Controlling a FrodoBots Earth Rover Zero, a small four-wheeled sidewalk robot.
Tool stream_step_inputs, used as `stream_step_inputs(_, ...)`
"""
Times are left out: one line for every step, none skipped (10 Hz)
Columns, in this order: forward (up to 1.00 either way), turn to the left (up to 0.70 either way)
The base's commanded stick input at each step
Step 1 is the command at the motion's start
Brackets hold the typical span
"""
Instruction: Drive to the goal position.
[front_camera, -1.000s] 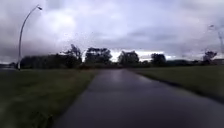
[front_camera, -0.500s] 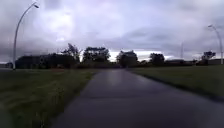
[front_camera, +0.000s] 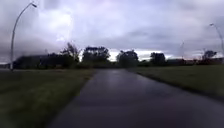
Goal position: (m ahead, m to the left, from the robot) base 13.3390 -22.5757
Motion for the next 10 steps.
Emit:
stream_step_inputs(0.70, 0.00)
stream_step_inputs(0.70, 0.00)
stream_step_inputs(0.70, 0.00)
stream_step_inputs(0.70, 0.00)
stream_step_inputs(0.70, 0.00)
stream_step_inputs(0.70, 0.00)
stream_step_inputs(0.70, 0.00)
stream_step_inputs(0.70, 0.00)
stream_step_inputs(0.70, 0.00)
stream_step_inputs(0.70, 0.00)
